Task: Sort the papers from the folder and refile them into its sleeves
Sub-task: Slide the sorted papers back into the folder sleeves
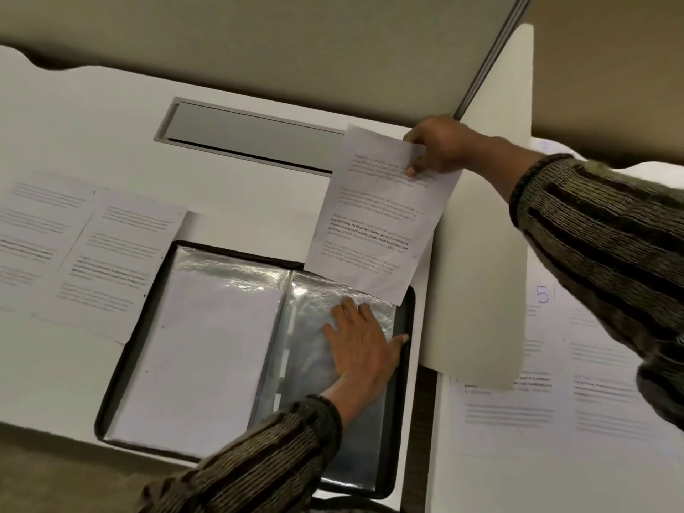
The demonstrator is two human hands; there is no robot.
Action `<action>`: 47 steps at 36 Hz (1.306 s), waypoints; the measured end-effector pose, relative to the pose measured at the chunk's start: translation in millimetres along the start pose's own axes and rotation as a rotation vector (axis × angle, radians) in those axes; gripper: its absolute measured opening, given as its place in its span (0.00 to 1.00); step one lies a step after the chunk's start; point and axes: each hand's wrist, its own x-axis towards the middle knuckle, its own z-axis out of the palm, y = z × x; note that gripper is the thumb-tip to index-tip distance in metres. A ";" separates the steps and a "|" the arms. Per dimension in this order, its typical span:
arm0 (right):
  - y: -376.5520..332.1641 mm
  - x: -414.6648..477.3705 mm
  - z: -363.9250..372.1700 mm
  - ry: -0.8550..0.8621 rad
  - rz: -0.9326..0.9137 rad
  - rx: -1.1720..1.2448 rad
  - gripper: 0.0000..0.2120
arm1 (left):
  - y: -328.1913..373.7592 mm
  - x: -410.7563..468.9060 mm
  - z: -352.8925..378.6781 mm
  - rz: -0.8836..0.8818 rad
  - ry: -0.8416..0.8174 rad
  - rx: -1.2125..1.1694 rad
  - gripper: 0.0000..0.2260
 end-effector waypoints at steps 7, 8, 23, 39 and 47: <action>8.2 14.4 -17.7 -0.036 -0.024 -0.042 0.16 | 3.3 0.3 -2.6 -0.027 -0.014 -0.047 0.35; 9.0 16.7 -19.6 -0.042 -0.023 -0.043 0.16 | 2.4 -1.4 -4.6 -0.023 -0.012 -0.045 0.33; 13.1 22.3 -54.0 -0.045 0.035 0.139 0.08 | -15.3 -19.4 -18.8 -0.240 0.209 -0.660 0.04; 3.6 20.6 -61.4 -0.104 0.109 0.235 0.13 | -17.1 -23.1 -36.4 -0.418 0.200 -1.036 0.08; 5.5 23.4 -69.1 -0.163 0.152 0.287 0.18 | -22.8 -29.5 -29.5 -0.310 0.337 -0.801 0.08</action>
